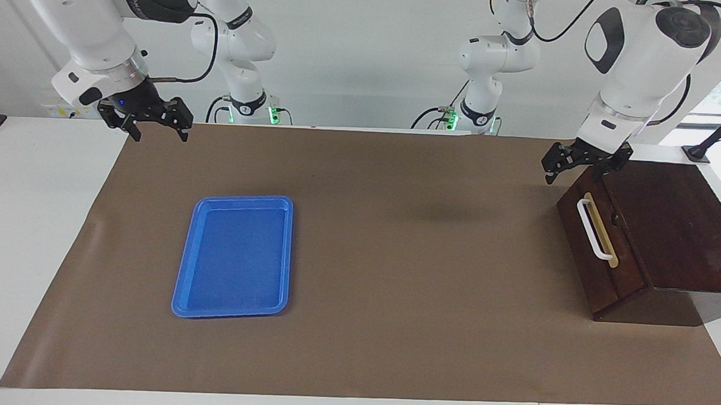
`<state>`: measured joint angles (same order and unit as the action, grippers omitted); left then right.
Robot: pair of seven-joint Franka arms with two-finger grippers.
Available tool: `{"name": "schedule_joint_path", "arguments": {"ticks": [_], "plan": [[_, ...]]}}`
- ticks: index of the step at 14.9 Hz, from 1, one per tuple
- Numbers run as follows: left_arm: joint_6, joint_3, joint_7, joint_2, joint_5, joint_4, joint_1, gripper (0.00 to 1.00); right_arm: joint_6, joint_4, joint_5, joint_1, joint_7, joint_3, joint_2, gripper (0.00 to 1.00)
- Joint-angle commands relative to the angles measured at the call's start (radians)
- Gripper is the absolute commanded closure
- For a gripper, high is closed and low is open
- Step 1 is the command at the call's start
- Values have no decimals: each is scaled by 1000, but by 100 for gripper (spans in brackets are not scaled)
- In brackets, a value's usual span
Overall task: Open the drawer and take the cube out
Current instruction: 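Pull the white drawer handle outward with the left gripper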
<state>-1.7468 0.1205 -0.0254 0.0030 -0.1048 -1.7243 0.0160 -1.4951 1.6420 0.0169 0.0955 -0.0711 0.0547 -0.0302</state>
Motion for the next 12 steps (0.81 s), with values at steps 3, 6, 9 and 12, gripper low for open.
{"name": "schedule_joint_path", "arguments": {"ticks": [3,6,9,12], "plan": [[-271,-9,56,24,-217,-187,-4,0,1,12,-2,38,-19,10,-17,0],[-388,-9,56,116,-312,-201,22,0,1,12,-2,38,-18,10,-17,0],[-517,-9,61,123,-370,-283,65,0,1,12,-3,38,-19,10,-16,0],[-551,-9,61,126,-397,-320,71,0,-14,12,0,32,-22,11,-17,0]]}}
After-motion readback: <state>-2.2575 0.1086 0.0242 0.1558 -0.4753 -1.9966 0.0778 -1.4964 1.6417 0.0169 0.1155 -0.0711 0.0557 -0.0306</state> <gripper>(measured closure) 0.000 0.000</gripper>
